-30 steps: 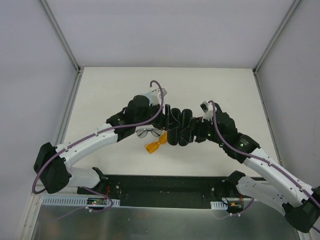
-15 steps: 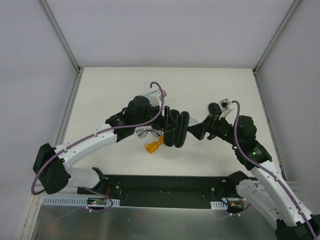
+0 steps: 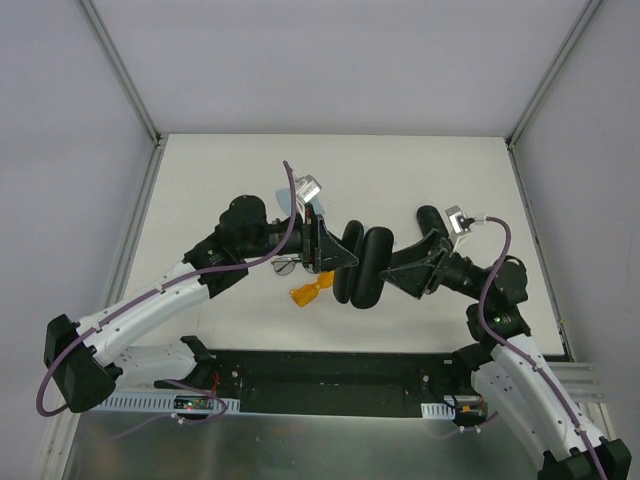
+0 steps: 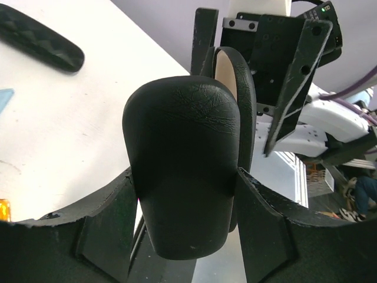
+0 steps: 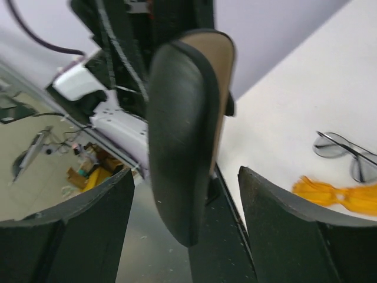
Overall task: Organize the sunglasses
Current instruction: Pass from the left arm to the right, then place the opened sunglasses case at the center of the board.
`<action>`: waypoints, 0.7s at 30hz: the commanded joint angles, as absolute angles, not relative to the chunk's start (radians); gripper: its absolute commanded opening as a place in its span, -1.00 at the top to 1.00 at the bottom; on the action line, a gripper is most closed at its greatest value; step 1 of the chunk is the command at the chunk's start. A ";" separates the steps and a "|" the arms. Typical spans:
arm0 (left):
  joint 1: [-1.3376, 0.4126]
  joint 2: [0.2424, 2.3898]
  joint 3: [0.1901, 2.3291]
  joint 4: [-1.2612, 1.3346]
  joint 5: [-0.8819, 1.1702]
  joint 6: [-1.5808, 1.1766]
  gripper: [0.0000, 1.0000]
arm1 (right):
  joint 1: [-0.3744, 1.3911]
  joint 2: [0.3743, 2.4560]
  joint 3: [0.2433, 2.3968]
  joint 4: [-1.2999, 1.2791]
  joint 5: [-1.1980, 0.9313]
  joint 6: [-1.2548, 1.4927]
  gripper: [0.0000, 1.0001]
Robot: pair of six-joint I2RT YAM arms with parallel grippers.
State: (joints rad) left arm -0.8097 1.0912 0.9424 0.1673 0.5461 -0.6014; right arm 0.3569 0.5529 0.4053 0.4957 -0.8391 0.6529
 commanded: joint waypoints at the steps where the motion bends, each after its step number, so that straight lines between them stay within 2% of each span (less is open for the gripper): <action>1: -0.804 1.084 0.943 0.296 0.649 -0.661 0.46 | 0.362 0.558 0.405 0.889 -0.953 0.853 -0.39; 3: -0.804 1.086 0.943 0.307 0.649 -0.664 0.46 | 0.368 0.572 0.413 0.907 -0.962 0.867 -0.06; 7: -0.805 1.095 0.945 0.307 0.635 -0.660 0.46 | 0.385 0.578 0.426 0.893 -0.957 0.862 0.40; 9: -0.804 1.100 0.946 0.308 0.635 -0.663 0.41 | 0.394 0.584 0.437 0.865 -0.951 0.850 0.72; 10: -0.804 1.107 0.945 0.302 0.629 -0.663 0.22 | 0.394 0.589 0.442 0.850 -0.943 0.844 0.90; 11: -0.802 1.106 0.945 0.289 0.608 -0.661 -0.11 | 0.394 0.592 0.445 0.830 -0.936 0.838 0.98; 13: -0.801 1.101 0.940 0.256 0.569 -0.649 -0.60 | 0.394 0.600 0.452 0.793 -0.914 0.822 0.99; 14: -0.798 1.098 0.937 0.227 0.540 -0.649 -0.97 | 0.394 0.606 0.454 0.776 -0.901 0.816 0.99; 21: -0.634 1.020 0.839 0.155 0.502 -0.676 -0.98 | 0.394 0.702 0.528 0.358 -0.738 0.602 0.99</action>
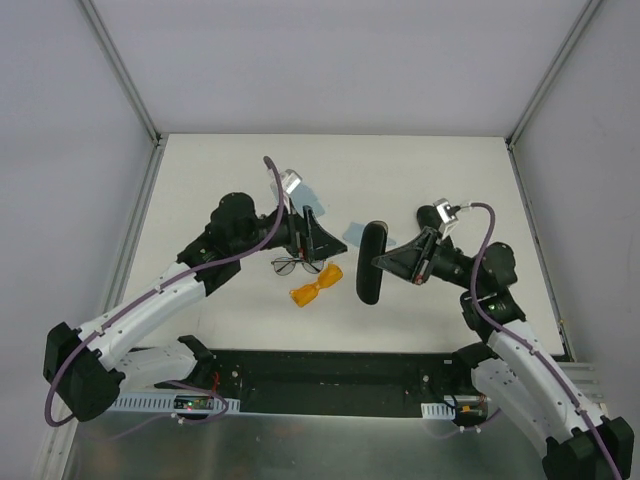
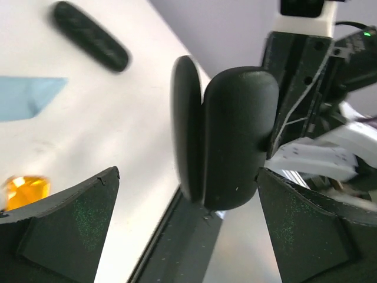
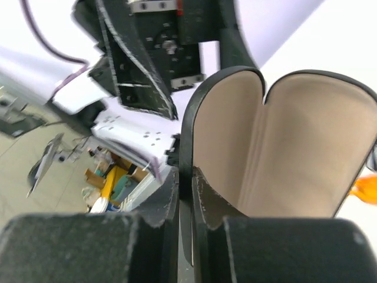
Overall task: Organize the sunglasses
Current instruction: Place the opened sunglasses case at the center of the board.
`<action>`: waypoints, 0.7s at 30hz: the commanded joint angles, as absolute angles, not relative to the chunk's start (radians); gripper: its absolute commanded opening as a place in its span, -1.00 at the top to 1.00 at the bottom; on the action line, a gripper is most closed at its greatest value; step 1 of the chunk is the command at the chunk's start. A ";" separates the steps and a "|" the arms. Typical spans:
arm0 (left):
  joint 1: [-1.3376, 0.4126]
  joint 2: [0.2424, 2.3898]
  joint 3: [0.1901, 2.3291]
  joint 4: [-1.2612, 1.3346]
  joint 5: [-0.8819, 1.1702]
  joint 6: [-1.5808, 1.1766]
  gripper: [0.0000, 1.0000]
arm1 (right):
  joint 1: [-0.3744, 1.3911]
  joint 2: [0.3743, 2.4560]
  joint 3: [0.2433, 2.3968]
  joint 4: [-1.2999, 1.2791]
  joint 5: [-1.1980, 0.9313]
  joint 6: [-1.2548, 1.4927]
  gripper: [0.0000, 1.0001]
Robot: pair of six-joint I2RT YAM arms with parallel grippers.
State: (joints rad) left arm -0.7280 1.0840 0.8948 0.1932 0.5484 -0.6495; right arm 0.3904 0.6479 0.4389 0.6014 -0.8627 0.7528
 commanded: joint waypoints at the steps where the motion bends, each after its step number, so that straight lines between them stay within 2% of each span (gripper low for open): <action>1: -0.611 0.997 0.822 0.129 0.486 -0.670 -0.98 | 0.394 0.733 0.554 0.297 -0.706 0.572 0.99; 8: -0.568 0.905 0.762 -0.118 0.232 -0.612 -0.98 | 0.472 1.056 0.713 0.115 -0.514 0.473 0.99; 13: -0.563 0.853 0.732 -0.250 0.040 -0.581 -0.98 | 0.529 1.299 0.923 -0.067 -0.396 0.391 0.99; 21: -0.563 0.793 0.675 -0.314 -0.051 -0.560 -0.98 | 0.571 1.575 1.117 -0.261 -0.328 0.333 0.99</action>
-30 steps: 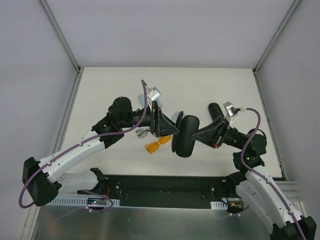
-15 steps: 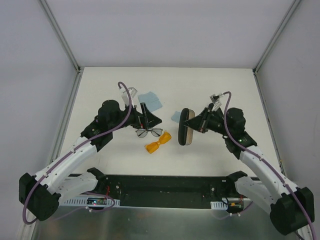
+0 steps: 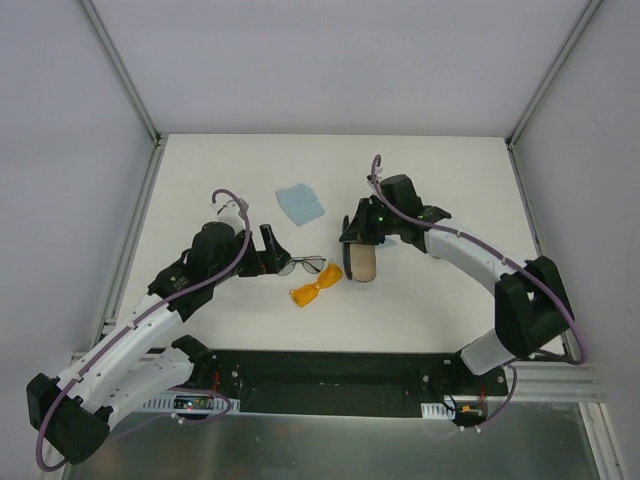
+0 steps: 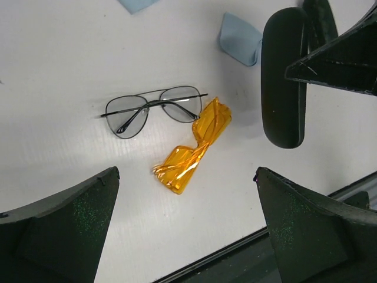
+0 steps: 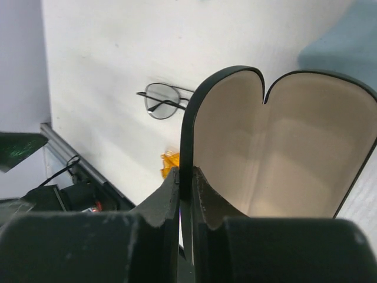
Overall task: Organize the sunglasses
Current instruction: Place the opened sunglasses case at the center of the board, then pick up the glasses cleaning cloth at the center of the board.
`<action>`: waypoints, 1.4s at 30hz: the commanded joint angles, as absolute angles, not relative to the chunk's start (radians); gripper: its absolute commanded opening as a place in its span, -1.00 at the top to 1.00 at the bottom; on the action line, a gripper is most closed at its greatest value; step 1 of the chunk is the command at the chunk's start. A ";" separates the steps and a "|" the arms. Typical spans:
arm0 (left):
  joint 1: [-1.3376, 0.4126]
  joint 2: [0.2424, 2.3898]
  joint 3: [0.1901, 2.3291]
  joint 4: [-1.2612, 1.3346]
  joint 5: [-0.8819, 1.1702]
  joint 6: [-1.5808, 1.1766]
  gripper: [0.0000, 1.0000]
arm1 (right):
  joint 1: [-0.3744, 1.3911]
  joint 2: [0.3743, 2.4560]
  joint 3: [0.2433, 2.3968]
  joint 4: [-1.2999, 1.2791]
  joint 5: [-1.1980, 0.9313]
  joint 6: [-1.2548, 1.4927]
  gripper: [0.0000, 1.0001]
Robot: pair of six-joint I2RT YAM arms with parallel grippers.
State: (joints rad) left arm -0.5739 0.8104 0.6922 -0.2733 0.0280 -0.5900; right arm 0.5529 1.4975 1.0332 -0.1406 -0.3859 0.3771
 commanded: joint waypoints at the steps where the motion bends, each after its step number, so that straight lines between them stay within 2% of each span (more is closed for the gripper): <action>1: -0.563 0.799 0.672 -0.314 -0.048 -0.557 -0.98 | 0.569 1.592 1.117 -0.258 -0.325 0.340 0.99; 6: -0.563 0.844 0.667 -0.314 -0.048 -0.546 -0.98 | 0.575 1.666 1.111 -0.218 -0.327 0.359 0.99; 8: -0.563 0.859 0.667 -0.314 -0.051 -0.538 -0.98 | 0.577 1.687 1.118 -0.218 -0.330 0.357 0.92; 11: -0.561 0.876 0.664 -0.314 -0.051 -0.535 -0.98 | 0.578 1.689 1.121 -0.218 -0.341 0.350 0.33; 12: -0.563 0.882 0.664 -0.313 -0.046 -0.535 -0.98 | 0.580 1.678 1.118 -0.216 -0.339 0.345 0.19; 14: -0.563 0.905 0.670 -0.313 -0.041 -0.532 -0.98 | 0.580 1.657 1.120 -0.227 -0.330 0.333 0.04; 20: -0.563 1.035 0.748 -0.313 -0.110 -0.529 -0.98 | 0.574 1.546 1.137 -0.343 -0.239 0.246 -0.01; 24: -0.545 1.184 0.876 -0.314 -0.175 -0.523 -0.95 | 0.563 1.470 1.128 -0.393 -0.175 0.186 0.00; 36: -0.451 1.713 1.299 -0.328 -0.241 -0.450 -0.43 | 0.522 1.217 0.986 -0.391 0.043 0.106 0.04; 42: -0.411 1.906 1.463 -0.347 -0.230 -0.431 -0.35 | 0.508 1.123 0.894 -0.333 0.043 0.112 0.05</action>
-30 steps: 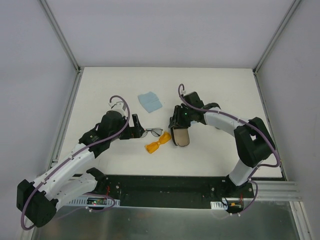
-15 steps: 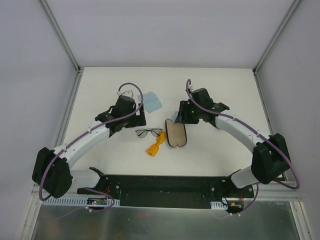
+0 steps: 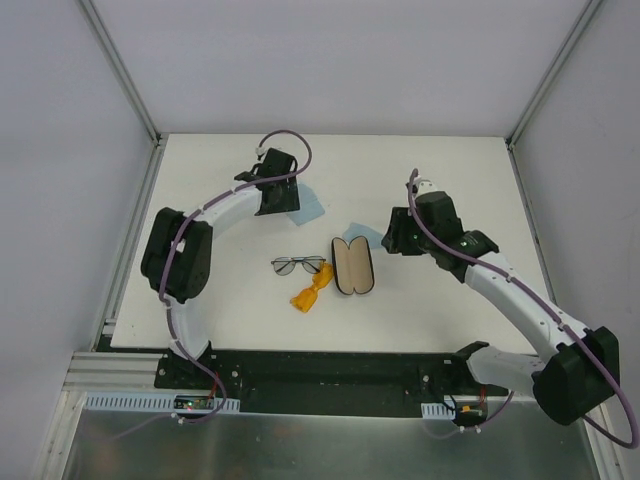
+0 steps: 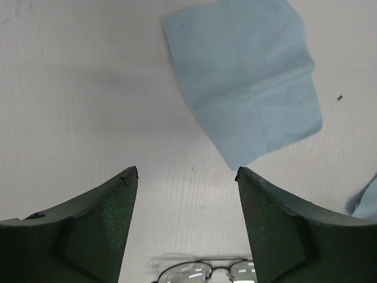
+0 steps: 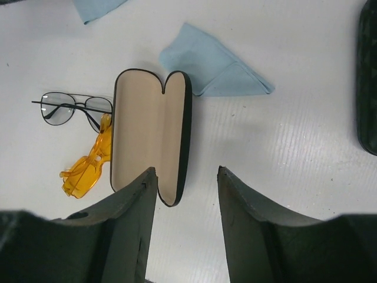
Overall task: Organize the sunglasses
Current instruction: Pick up the glasses cleaning cloth at the center of the board.
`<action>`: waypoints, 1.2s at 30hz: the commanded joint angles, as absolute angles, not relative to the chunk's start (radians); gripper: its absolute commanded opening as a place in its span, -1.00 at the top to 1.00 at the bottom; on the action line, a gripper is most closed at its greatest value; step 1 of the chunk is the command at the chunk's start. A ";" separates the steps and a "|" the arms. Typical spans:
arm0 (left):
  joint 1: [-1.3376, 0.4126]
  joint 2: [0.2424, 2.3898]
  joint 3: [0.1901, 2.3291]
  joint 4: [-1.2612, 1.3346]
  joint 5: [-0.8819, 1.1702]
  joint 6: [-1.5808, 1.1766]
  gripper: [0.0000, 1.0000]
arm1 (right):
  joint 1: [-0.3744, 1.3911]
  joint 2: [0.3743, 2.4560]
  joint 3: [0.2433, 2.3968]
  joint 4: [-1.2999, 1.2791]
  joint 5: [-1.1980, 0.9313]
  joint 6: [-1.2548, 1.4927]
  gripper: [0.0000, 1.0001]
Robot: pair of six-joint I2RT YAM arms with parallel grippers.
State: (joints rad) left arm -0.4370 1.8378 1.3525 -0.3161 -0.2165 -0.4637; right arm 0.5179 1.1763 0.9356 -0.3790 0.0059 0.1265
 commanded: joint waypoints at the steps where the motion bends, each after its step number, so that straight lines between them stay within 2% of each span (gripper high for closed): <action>1: -0.407 1.928 1.482 -0.348 -0.230 -0.431 -0.34 | 0.506 1.117 0.884 -0.322 0.035 0.113 0.05; 7: -0.385 2.063 1.586 -0.367 -0.196 -0.425 -0.19 | 0.503 1.118 0.839 -0.269 0.014 0.126 0.06; 12: -0.383 2.132 1.640 -0.371 -0.186 -0.423 -0.13 | 0.500 1.153 0.838 -0.252 0.011 0.132 0.07; 14: -0.383 2.163 1.660 -0.373 -0.170 -0.426 -0.05 | 0.500 1.167 0.828 -0.241 -0.025 0.136 0.08; 16: -0.383 2.186 1.680 -0.374 -0.153 -0.425 0.15 | 0.500 1.175 0.824 -0.232 -0.032 0.138 0.09; 18: -0.382 2.201 1.695 -0.376 -0.141 -0.417 0.57 | 0.500 1.181 0.813 -0.226 -0.040 0.144 0.09; 19: -0.382 2.200 1.698 -0.379 -0.138 -0.410 0.88 | 0.500 1.186 0.813 -0.224 -0.044 0.146 0.10; 20: -0.382 2.194 1.694 -0.383 -0.135 -0.405 1.00 | 0.500 1.189 0.808 -0.222 -0.052 0.146 0.10; 30: -0.405 1.906 1.402 -0.357 -0.040 -0.358 1.00 | 0.528 1.264 0.900 -0.230 -0.129 0.110 0.10; 36: -0.436 1.703 1.306 -0.337 -0.002 -0.299 1.00 | 0.541 1.249 0.917 -0.229 -0.135 0.129 0.10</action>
